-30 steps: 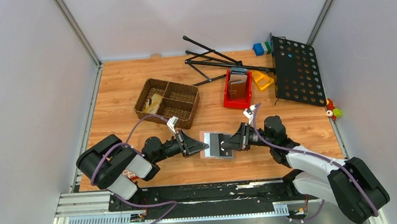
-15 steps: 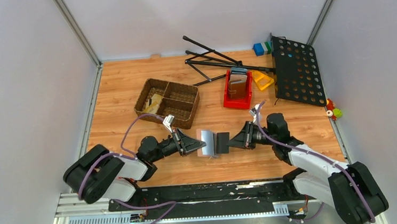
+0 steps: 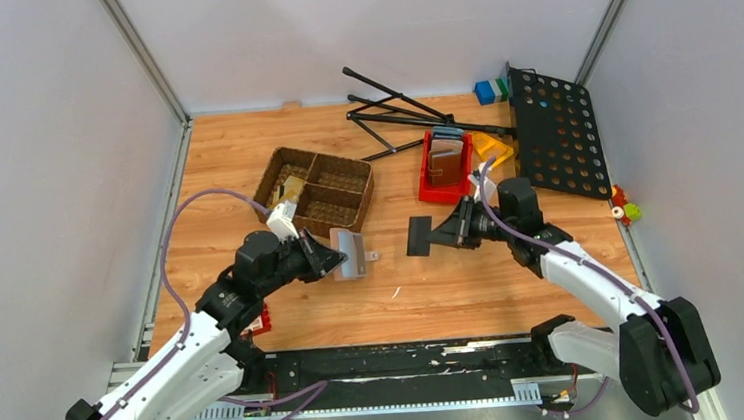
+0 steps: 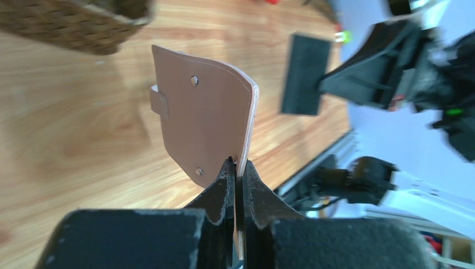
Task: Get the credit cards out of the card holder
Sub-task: Remove the credit card from the card holder, then place the credit card in the storage box, then remove the credit card from the card holder.
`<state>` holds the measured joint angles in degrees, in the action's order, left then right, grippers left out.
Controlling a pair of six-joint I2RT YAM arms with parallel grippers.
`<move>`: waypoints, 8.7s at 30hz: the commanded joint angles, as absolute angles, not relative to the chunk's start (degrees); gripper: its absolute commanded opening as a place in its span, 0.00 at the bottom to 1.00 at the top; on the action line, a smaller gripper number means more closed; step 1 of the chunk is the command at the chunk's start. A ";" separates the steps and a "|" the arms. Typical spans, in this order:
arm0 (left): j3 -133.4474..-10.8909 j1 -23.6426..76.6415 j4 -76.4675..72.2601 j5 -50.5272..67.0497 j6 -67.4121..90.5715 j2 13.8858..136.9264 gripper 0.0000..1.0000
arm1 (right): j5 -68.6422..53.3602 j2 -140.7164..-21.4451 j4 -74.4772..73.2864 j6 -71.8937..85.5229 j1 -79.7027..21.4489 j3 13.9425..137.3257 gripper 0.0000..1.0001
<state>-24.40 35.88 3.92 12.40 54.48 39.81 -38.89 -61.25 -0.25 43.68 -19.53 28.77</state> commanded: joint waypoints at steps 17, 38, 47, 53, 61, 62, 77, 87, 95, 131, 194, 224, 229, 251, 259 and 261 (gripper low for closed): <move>-46.54 35.51 48.73 -20.74 37.08 38.71 0.00 | -20.98 -106.66 -34.80 -2.47 -34.89 93.47 0.00; -48.46 35.51 48.11 -21.08 33.32 38.88 0.00 | -15.24 -126.15 -37.70 -16.59 -35.08 121.19 0.00; -48.44 35.51 47.20 -20.37 32.74 40.05 0.00 | -5.50 -128.99 -35.42 -22.04 -37.02 123.20 0.00; -48.62 35.51 46.85 -19.80 32.53 40.35 0.00 | -3.60 -130.14 -36.27 -22.90 -38.75 125.44 0.34; -48.55 35.54 45.42 -14.73 32.58 40.35 0.00 | -11.61 -123.58 -34.40 -16.76 -37.56 120.56 0.45; -48.46 35.56 45.01 -13.59 32.48 40.34 0.00 | -12.55 -121.77 -33.52 -15.63 -37.34 118.34 0.45; -42.01 35.53 30.93 5.51 40.30 38.66 0.00 | -19.69 -82.01 -17.23 8.41 -37.10 67.11 1.00; -35.91 35.53 10.33 20.26 53.09 38.95 0.00 | -31.87 -62.02 -1.45 25.52 -36.84 42.66 1.00; -33.00 35.57 -4.59 23.11 62.73 38.92 0.00 | -26.98 -52.04 2.56 37.97 -35.11 34.92 1.00; -30.06 35.51 -36.03 25.07 80.13 43.15 0.00 | -27.85 -51.09 25.44 64.65 -34.73 26.45 1.00; -44.92 35.51 27.05 12.08 43.76 32.10 0.57 | -22.75 -47.93 -0.65 46.84 -35.92 35.07 0.00; -35.59 48.54 -3.33 11.70 60.09 47.36 0.28 | -35.74 -49.81 19.95 55.06 -37.98 31.01 0.00; -31.49 46.52 -10.86 14.86 65.40 46.52 0.25 | -37.88 -50.75 25.41 58.74 -38.05 29.10 0.00; -29.55 44.12 -15.13 19.59 64.47 45.87 0.38 | -41.70 -54.56 27.98 59.13 -39.78 30.67 0.06; -26.38 44.12 -25.65 21.04 66.80 48.57 0.26 | -42.89 -57.10 22.00 55.38 -42.13 34.88 0.05; -26.30 44.12 -26.09 21.08 66.64 49.13 0.20 | -43.06 -57.61 20.61 54.57 -42.77 35.68 0.06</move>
